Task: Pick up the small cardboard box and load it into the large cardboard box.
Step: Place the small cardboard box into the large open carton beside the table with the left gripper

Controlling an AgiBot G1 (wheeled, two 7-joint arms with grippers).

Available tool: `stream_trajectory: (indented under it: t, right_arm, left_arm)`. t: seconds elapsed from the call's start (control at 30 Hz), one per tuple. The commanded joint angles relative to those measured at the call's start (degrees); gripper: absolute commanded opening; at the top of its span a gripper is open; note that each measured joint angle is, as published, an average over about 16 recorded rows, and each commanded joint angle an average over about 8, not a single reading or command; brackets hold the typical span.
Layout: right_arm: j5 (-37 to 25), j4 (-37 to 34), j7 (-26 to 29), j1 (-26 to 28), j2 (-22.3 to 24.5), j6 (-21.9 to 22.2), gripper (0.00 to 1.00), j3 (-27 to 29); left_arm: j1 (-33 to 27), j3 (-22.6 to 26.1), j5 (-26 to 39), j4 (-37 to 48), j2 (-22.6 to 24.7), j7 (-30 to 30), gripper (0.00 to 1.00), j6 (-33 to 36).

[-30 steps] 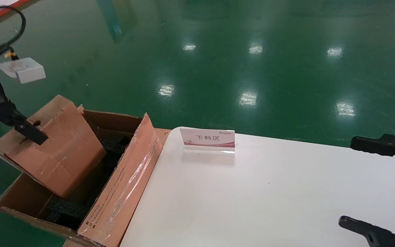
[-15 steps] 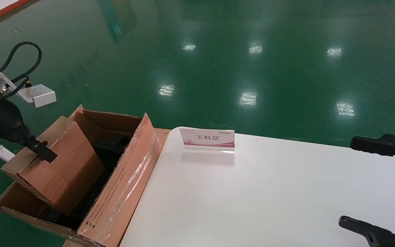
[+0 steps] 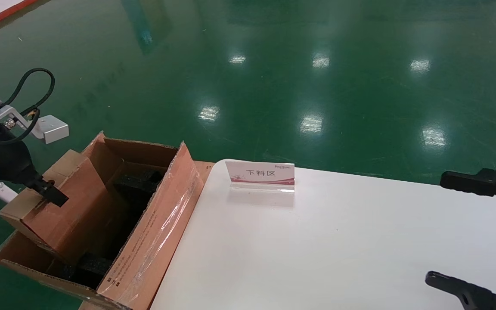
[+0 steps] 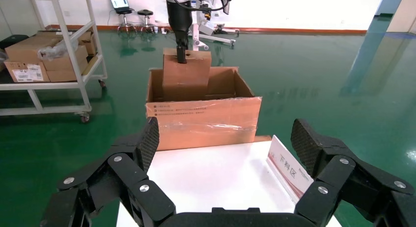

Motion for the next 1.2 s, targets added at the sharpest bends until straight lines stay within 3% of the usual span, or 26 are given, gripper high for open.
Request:
stream_trajectory:
  t: [0.03, 1.2]
  right_arm:
    - [0.0, 0.0, 0.0, 0.0, 0.0, 0.0, 1.0, 0.0]
    - [0.1, 0.0, -0.1, 0.0, 0.0, 0.1, 1.0, -0.1]
  left_arm:
    - [0.3, 0.2, 0.7, -0.5, -0.1, -0.8, 0.0, -1.0]
    - [0.5, 2.7, 9.0, -11.3, -1.0, -12.9, 0.0, -8.7]
